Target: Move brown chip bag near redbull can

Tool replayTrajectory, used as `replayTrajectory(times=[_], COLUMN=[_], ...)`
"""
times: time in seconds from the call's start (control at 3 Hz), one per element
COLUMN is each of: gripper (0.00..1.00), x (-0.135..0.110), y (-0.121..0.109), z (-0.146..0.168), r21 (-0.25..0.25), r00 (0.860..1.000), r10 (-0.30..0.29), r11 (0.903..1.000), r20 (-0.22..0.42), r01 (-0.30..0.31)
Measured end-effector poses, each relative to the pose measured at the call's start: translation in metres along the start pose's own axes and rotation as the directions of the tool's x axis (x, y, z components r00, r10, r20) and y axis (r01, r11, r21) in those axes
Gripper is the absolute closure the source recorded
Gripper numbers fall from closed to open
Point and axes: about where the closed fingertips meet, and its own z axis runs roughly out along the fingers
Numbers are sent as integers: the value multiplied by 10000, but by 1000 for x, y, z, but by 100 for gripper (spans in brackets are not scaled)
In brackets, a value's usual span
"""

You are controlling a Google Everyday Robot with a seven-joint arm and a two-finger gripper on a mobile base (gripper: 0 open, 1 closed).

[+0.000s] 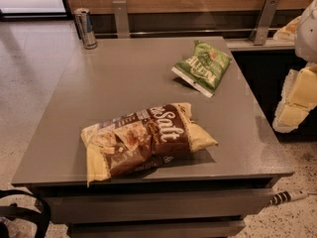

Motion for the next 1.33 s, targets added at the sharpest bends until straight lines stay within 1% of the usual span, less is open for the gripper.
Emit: replayTrajectory(times=[0.33, 0.67, 1.0, 1.33], gripper=[0, 0, 0, 0], x=[-7, -35, -76, -110], y=[1, 15, 46, 65], z=[5, 31, 73, 103], r21=[-86, -521, -1204, -1457], r00=[9998, 9934, 9719, 9513], r10=[-112, -521, -874, -1150], r11=[9999, 9970, 9860, 9760], r20=[193, 1021, 2186, 2859], r01=[114, 577, 1158, 1618])
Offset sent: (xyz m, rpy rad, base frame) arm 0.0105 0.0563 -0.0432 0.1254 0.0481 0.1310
